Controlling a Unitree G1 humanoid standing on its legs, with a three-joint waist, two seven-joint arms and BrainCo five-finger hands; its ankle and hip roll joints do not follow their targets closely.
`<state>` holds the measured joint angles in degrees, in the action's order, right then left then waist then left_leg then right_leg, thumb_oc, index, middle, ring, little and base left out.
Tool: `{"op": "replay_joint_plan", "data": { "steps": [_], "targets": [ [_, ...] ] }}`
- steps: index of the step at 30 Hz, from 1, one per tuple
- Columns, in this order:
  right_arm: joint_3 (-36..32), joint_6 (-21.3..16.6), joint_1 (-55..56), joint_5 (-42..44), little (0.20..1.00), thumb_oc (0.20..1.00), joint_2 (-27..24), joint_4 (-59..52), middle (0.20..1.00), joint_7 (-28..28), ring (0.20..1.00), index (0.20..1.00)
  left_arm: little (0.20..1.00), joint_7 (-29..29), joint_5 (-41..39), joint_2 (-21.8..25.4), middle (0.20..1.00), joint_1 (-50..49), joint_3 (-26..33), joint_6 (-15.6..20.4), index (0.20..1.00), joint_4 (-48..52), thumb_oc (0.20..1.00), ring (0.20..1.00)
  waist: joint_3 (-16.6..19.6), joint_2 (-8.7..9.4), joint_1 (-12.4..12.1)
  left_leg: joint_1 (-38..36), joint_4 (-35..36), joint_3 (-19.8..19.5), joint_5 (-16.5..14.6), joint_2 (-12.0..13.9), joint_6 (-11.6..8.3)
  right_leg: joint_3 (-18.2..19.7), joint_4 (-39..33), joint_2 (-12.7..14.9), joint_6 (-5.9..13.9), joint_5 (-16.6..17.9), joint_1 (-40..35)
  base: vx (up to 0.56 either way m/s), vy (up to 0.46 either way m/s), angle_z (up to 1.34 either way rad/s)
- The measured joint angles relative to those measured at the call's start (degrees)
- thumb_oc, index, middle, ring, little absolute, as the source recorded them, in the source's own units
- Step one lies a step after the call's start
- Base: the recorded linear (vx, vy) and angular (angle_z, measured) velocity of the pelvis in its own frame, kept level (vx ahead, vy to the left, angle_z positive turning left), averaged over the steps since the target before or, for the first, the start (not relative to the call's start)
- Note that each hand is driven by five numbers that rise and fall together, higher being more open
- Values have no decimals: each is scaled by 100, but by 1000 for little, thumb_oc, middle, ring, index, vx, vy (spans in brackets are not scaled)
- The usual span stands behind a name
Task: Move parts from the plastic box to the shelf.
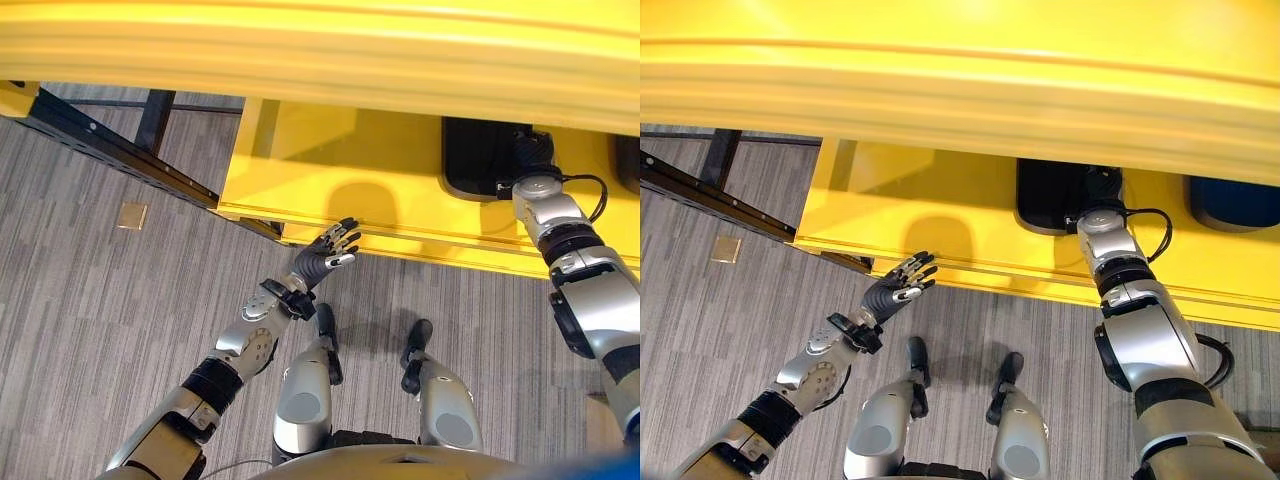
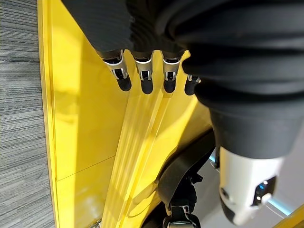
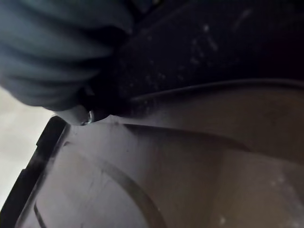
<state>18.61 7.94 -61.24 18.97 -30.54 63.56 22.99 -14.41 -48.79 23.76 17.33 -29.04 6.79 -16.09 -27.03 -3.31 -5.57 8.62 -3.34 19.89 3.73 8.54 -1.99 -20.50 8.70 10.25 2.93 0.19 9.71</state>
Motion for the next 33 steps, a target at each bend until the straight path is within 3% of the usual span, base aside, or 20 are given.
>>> {"op": "replay_joint_plan", "data": {
  "steps": [33],
  "targets": [
    [224,198,-537,120,200,200,-151,164,200,224,200,200,1000,240,-7,23,1000,217,-69,-15,1000,147,1000,1000,-150,-86,-6,243,-178,27,24,-14,37,88,346,106,-48,-38,354,-4,-3,-1]
  ]
}}
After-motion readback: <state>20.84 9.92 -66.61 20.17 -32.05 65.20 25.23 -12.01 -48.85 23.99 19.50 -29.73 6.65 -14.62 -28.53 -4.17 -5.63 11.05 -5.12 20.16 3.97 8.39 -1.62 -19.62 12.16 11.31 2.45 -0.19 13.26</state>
